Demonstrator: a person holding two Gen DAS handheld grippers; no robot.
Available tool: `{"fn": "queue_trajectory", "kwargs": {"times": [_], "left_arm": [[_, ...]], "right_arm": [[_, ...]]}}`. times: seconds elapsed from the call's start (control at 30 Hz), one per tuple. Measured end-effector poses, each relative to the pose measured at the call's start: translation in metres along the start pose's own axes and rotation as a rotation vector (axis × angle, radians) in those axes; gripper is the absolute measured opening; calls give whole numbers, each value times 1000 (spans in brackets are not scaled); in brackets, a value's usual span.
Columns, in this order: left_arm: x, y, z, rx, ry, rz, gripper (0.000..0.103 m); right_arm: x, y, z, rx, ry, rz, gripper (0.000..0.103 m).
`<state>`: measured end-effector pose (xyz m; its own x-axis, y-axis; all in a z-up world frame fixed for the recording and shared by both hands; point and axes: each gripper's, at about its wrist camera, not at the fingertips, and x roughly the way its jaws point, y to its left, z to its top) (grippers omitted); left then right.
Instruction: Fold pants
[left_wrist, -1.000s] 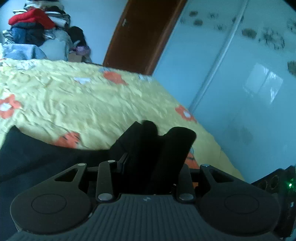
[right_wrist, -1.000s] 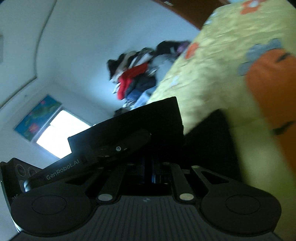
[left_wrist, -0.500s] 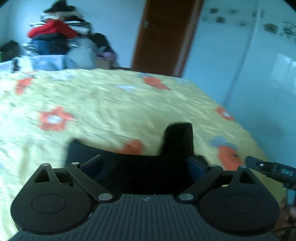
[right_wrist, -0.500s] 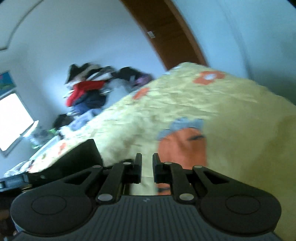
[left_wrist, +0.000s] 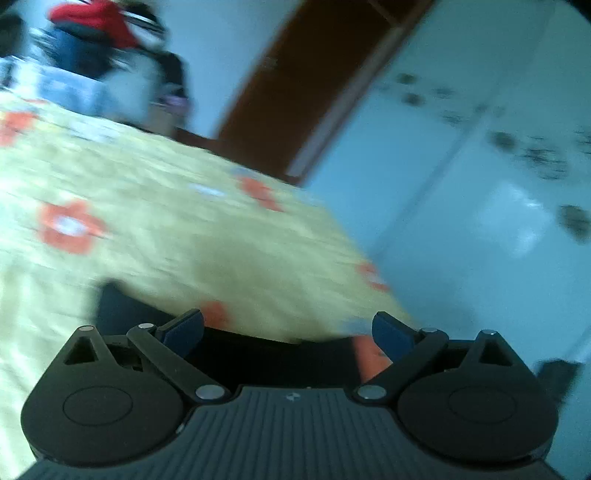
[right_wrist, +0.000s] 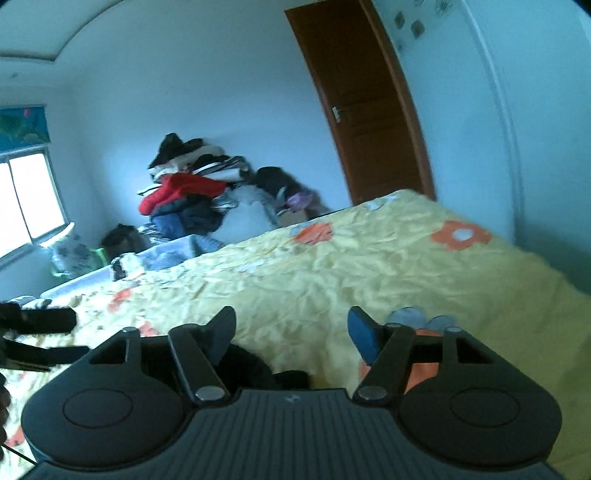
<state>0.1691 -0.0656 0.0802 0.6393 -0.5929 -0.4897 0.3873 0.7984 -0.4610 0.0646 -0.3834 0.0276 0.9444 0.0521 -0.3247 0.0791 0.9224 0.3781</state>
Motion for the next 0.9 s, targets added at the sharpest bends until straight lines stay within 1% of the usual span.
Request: {"fn": "queue_trajectory", "kwargs": {"times": [0.03, 0.07, 0.1, 0.13, 0.2, 0.23, 0.27, 0.3, 0.37, 0.4, 0.43, 0.47, 0.5, 0.53, 0.6, 0.63, 0.67, 0.73, 0.77, 0.83, 0.87, 0.9], "left_arm": [[-4, 3, 3, 8, -1, 68, 99], [-6, 9, 8, 28, -7, 154, 99], [-6, 15, 13, 62, -16, 244, 99], [-5, 20, 16, 93, -20, 310, 99], [-4, 32, 21, 152, -21, 419, 99], [0, 37, 21, 169, -18, 448, 99], [4, 43, 23, 180, -12, 468, 99], [9, 49, 24, 191, 2, 478, 99], [20, 55, 20, 232, 32, 492, 99], [28, 56, 16, 271, 52, 506, 99], [34, 55, 12, 308, 66, 517, 99], [44, 53, 9, 348, 74, 525, 99], [41, 49, 0, 374, 74, 530, 99], [49, 50, -4, 391, 77, 538, 99], [67, 50, -9, 411, 97, 562, 99], [74, 50, -11, 419, 100, 572, 99], [76, 49, -12, 424, 96, 582, 99], [80, 48, -14, 431, 78, 608, 101], [83, 49, -13, 434, 71, 628, 102], [89, 51, -13, 436, 65, 674, 102], [92, 54, -14, 435, 70, 697, 102], [92, 55, -14, 437, 68, 710, 102]], "right_arm": [[1, -3, 0, 16, 18, 19, 72], [4, -5, -1, 38, 44, 55, 72], [8, -7, -2, 60, 72, 98, 72], [14, -8, -4, 88, 108, 153, 72], [22, -10, -9, 147, 155, 240, 72], [27, -12, -11, 177, 180, 278, 72], [34, -13, -14, 204, 202, 300, 72], [41, -15, -17, 218, 224, 299, 72], [55, -17, -22, 221, 266, 251, 73], [62, -20, -25, 225, 285, 229, 72], [68, -23, -26, 240, 301, 215, 71], [72, -27, -26, 257, 301, 219, 71], [76, -29, -25, 262, 300, 234, 66], [79, -28, -24, 259, 301, 238, 48], [86, -25, -21, 235, 316, 224, 22], [88, -22, -19, 199, 311, 221, 14], [87, -18, -17, 158, 304, 199, 12], [84, -11, -9, 69, 261, 173, 11], [81, -8, -5, 25, 226, 158, 11], [81, -6, -1, -27, 194, 111, 11], [87, -7, -2, -49, 211, 85, 11], [95, -8, -5, -63, 269, 63, 14]]}}
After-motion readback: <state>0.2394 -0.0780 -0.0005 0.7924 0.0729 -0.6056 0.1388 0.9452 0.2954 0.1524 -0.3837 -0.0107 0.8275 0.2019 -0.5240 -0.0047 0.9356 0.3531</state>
